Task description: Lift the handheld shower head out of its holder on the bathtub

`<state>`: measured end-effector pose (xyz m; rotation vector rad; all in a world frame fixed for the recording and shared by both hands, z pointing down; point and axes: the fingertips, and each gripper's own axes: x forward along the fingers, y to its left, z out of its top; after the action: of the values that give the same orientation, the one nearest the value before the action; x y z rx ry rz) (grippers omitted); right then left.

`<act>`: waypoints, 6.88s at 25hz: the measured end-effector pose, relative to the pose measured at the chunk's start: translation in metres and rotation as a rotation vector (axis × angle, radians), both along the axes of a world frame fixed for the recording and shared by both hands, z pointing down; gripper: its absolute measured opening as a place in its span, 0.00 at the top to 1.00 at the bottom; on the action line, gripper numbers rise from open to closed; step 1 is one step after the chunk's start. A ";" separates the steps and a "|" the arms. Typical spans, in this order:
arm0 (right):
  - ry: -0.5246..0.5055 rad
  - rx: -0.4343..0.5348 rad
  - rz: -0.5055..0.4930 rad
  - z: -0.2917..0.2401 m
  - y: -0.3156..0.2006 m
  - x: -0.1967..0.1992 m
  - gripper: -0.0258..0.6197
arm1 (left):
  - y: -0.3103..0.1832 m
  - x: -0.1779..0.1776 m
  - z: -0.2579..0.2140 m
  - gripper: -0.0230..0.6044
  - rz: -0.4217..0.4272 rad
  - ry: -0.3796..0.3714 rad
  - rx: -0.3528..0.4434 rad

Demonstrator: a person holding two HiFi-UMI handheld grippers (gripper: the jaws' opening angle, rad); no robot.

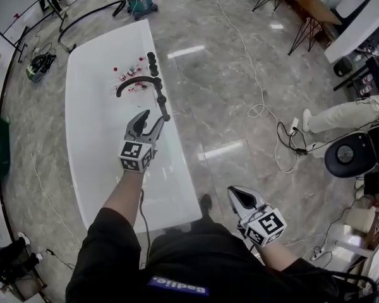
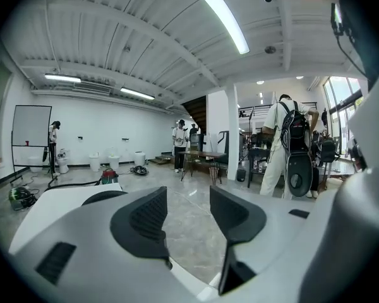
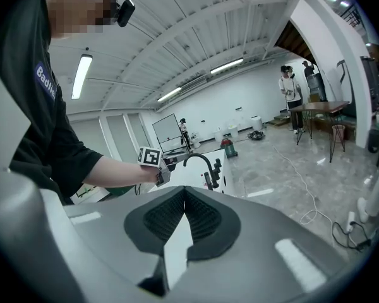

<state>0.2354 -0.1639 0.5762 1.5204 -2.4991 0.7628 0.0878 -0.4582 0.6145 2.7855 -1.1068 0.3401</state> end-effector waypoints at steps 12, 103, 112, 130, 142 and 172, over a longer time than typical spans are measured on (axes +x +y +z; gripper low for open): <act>0.008 -0.134 0.023 0.061 0.002 0.031 0.96 | -0.079 0.010 0.111 0.63 -0.141 -0.104 -0.076; 0.071 0.070 -0.221 -0.052 0.062 -0.224 0.96 | 0.250 -0.235 -0.061 0.76 -0.148 0.027 -0.106; 0.106 0.100 -0.268 -0.065 0.075 -0.258 0.96 | 0.303 -0.261 -0.106 0.76 -0.133 0.079 -0.074; 0.139 0.117 -0.356 -0.079 0.092 -0.294 0.96 | 0.372 -0.236 -0.199 0.76 0.043 0.196 0.018; 0.126 0.168 -0.369 -0.095 0.085 -0.300 0.96 | 0.382 -0.222 -0.218 0.76 0.094 0.225 0.042; 0.044 0.176 -0.328 -0.111 0.092 -0.284 0.96 | 0.392 -0.195 -0.203 0.76 0.145 0.189 0.004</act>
<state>-0.0491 -0.0718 0.4654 1.1092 -2.7433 0.4641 -0.1074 -0.0661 0.4112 2.8373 -0.8686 0.0856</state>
